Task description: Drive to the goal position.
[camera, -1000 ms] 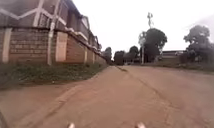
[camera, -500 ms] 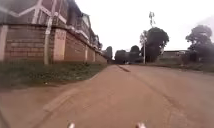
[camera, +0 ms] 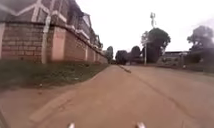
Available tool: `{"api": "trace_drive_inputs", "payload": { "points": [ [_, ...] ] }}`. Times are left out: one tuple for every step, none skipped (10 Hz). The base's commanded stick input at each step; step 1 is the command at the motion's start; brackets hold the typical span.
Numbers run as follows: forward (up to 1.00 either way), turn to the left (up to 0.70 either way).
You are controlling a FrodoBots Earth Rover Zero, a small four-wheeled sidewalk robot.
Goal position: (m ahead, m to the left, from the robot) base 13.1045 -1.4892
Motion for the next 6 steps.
{"api": "trace_drive_inputs", "payload": {
  "points": [
    [0.7,0.0],
    [0.7,0.0],
    [0.7,0.0],
    [0.7,0.0],
    [0.7,-0.09],
    [0.7,-0.25]
  ]
}}
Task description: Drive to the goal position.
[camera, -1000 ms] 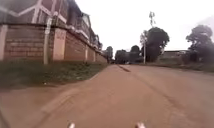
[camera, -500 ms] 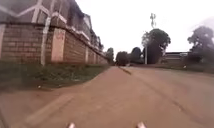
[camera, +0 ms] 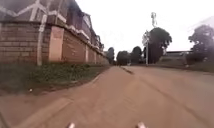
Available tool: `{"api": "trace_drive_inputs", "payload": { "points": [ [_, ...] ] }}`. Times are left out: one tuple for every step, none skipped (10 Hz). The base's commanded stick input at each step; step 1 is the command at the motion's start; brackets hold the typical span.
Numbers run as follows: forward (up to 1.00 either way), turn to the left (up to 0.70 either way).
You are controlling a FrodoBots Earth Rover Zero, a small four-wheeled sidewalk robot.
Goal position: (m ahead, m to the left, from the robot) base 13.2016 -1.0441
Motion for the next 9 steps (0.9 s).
{"api": "trace_drive_inputs", "payload": {
  "points": [
    [0.7,-0.35],
    [0.7,-0.35],
    [0.7,-0.32],
    [0.7,-0.16],
    [0.7,0.0],
    [0.7,0.0],
    [0.7,0.0],
    [0.7,0.0],
    [0.7,0.0]
  ]
}}
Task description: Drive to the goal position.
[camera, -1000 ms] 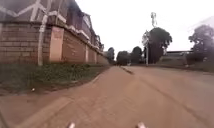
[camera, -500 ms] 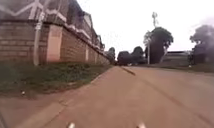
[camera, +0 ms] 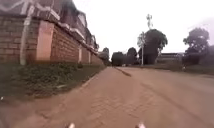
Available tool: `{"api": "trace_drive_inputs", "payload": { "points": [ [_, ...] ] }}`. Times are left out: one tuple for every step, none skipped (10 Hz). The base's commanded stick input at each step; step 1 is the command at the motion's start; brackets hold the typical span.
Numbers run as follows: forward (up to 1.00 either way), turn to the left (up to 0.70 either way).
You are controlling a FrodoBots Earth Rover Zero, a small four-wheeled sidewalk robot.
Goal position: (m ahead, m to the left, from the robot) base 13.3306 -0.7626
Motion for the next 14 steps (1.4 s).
{"api": "trace_drive_inputs", "payload": {
  "points": [
    [0.7,0.0],
    [0.7,0.0],
    [0.7,0.0],
    [0.7,0.0],
    [0.7,0.0],
    [0.7,0.0],
    [0.7,0.0],
    [0.7,0.0],
    [0.7,0.0],
    [0.7,0.0],
    [0.7,0.0],
    [0.7,0.0],
    [0.7,0.0],
    [0.7,0.0]
  ]
}}
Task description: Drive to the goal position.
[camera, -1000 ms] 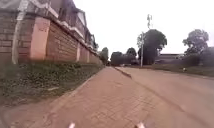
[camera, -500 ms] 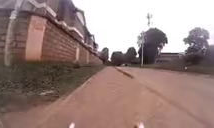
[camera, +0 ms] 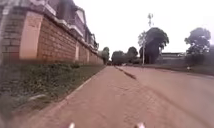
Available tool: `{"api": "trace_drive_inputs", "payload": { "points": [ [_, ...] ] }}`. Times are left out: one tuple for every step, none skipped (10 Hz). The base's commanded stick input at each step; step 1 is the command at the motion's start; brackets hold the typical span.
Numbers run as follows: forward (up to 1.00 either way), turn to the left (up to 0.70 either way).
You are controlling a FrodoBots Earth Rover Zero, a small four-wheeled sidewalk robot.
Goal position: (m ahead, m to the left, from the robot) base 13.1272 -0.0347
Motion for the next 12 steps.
{"api": "trace_drive_inputs", "payload": {
  "points": [
    [0.7,0.0],
    [0.7,0.0],
    [0.7,0.0],
    [0.7,0.0],
    [0.7,0.0],
    [0.7,0.0],
    [0.7,0.0],
    [0.7,0.0],
    [0.7,0.0],
    [0.7,0.0],
    [0.7,0.0],
    [0.7,0.0]
  ]
}}
